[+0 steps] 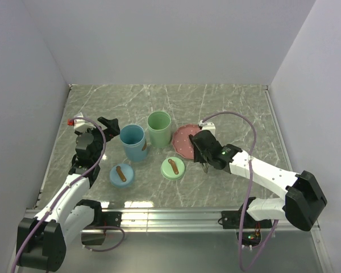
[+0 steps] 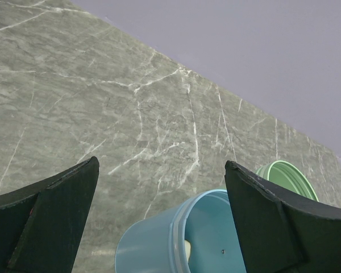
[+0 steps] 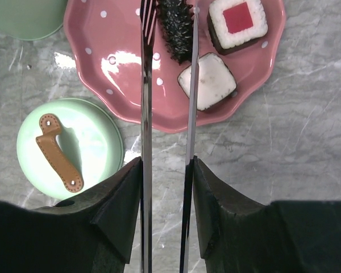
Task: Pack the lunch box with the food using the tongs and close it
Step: Pick up the food using the clamp, then place the food into the lunch box
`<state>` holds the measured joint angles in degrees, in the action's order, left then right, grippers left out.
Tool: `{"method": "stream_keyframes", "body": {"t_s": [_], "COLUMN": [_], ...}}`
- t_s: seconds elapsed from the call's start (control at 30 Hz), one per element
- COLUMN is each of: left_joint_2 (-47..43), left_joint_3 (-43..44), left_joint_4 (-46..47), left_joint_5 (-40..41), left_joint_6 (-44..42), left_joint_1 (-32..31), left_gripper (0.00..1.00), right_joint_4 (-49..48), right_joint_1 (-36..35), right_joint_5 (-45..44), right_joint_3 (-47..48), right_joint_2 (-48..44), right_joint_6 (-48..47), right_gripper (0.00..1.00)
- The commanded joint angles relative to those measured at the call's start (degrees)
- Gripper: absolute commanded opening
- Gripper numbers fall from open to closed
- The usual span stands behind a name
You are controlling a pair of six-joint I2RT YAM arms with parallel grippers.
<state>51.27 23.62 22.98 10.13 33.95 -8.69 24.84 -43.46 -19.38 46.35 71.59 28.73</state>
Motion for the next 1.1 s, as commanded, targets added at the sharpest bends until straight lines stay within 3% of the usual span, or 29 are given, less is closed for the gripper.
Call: {"method": "stream_keyframes", "body": {"t_s": [0.0, 0.17, 0.27, 0.8, 1.07], "left_joint_2": [-0.3, -0.2, -0.2, 0.2, 0.6], "left_joint_3": [-0.1, -0.1, -0.1, 0.4, 0.5], "left_joint_4": [2.8, 2.9, 2.9, 2.6, 2.8], "left_joint_5": [-0.8, -0.9, -0.8, -0.4, -0.5], "left_joint_6": [0.8, 0.8, 0.8, 0.6, 0.5], "left_joint_1": [0.3, 0.3, 0.3, 0.3, 0.3], "left_gripper": [1.0, 1.0, 1.0, 1.0, 1.0], "right_joint_4": [0.0, -0.2, -0.4, 5.9, 5.3], "right_joint_1": [0.4, 0.4, 0.4, 0.4, -0.7], "right_joint_5": [0.0, 0.8, 1.0, -3.7, -1.3], "right_joint_3": [-1.1, -1.1, -0.5, 16.4, 25.3], "right_joint_2": [-0.8, 0.1, 0.4, -0.6, 1.4], "right_joint_6": [1.3, 1.0, 0.6, -5.6, -9.9], "right_gripper": [0.46, 0.27, 0.22, 0.21, 0.22]}}
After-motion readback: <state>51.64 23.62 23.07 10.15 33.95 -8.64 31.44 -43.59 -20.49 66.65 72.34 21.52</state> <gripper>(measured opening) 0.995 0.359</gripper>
